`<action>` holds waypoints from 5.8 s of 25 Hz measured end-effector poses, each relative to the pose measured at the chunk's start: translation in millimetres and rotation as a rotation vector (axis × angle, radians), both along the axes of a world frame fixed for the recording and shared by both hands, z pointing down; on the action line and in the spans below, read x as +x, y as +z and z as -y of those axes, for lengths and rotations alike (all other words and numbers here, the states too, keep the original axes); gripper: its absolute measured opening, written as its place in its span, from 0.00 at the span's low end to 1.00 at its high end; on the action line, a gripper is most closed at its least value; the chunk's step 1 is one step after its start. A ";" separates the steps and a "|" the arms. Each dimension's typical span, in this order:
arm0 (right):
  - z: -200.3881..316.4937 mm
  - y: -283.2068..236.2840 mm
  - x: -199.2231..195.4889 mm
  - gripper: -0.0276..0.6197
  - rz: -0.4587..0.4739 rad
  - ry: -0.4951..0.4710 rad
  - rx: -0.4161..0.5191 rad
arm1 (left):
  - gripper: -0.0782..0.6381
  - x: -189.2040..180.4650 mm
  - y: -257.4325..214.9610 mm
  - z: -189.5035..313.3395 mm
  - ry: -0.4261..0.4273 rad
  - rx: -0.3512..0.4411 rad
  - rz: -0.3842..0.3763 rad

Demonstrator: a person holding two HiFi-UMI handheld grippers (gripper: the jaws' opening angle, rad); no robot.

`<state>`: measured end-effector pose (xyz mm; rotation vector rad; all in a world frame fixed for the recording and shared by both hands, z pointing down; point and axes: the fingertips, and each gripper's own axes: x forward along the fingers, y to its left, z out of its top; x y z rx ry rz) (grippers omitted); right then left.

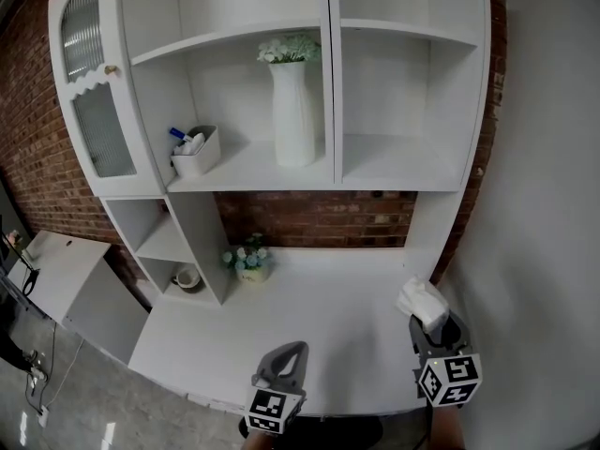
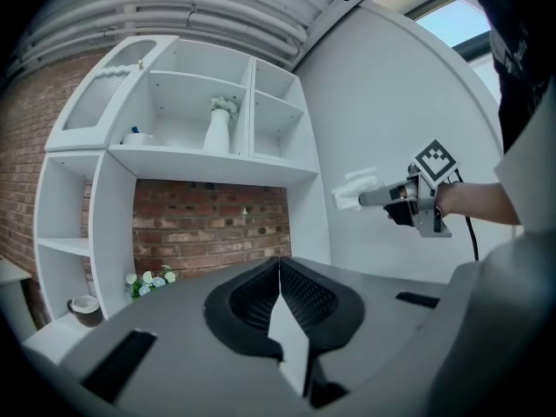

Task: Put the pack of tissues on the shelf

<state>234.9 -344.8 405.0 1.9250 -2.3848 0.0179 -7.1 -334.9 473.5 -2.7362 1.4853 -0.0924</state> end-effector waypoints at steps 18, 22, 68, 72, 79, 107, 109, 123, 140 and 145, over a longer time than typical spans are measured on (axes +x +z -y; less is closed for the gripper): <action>47.2 -102.1 -11.1 0.42 -0.031 -0.021 0.132 | 0.13 -16.5 -0.4 14.3 -0.010 0.009 0.014; 53.3 -119.0 -10.4 0.42 -0.006 -0.008 0.155 | 0.13 -14.6 -1.8 16.0 -0.003 0.007 -0.001; 145.1 -221.4 -23.8 0.42 -0.035 -0.035 0.217 | 0.13 -46.2 4.6 14.3 -0.061 -0.009 0.022; 157.0 -222.5 -22.0 0.42 -0.031 -0.018 0.207 | 0.13 -49.2 3.0 15.0 -0.069 -0.003 0.020; 175.6 -222.9 -22.6 0.43 -0.022 -0.006 0.189 | 0.13 -49.9 9.2 16.2 -0.079 -0.022 0.003; 228.4 -208.7 -24.7 0.50 0.038 0.006 0.105 | 0.13 -50.9 27.6 16.3 -0.106 -0.066 -0.029; 228.2 -207.5 -25.7 0.51 0.044 0.001 0.101 | 0.13 -53.2 28.1 16.3 -0.109 -0.068 -0.027; 216.3 -209.0 -25.9 0.75 0.069 -0.035 0.139 | 0.13 -54.0 26.7 15.0 -0.102 -0.065 -0.030; 144.3 -210.3 -33.8 0.76 0.069 -0.139 0.188 | 0.13 -54.5 16.0 1.8 -0.088 -0.039 -0.041; 122.5 -204.8 -30.3 0.76 0.090 -0.149 0.194 | 0.13 -53.8 11.0 -2.4 -0.092 -0.023 -0.048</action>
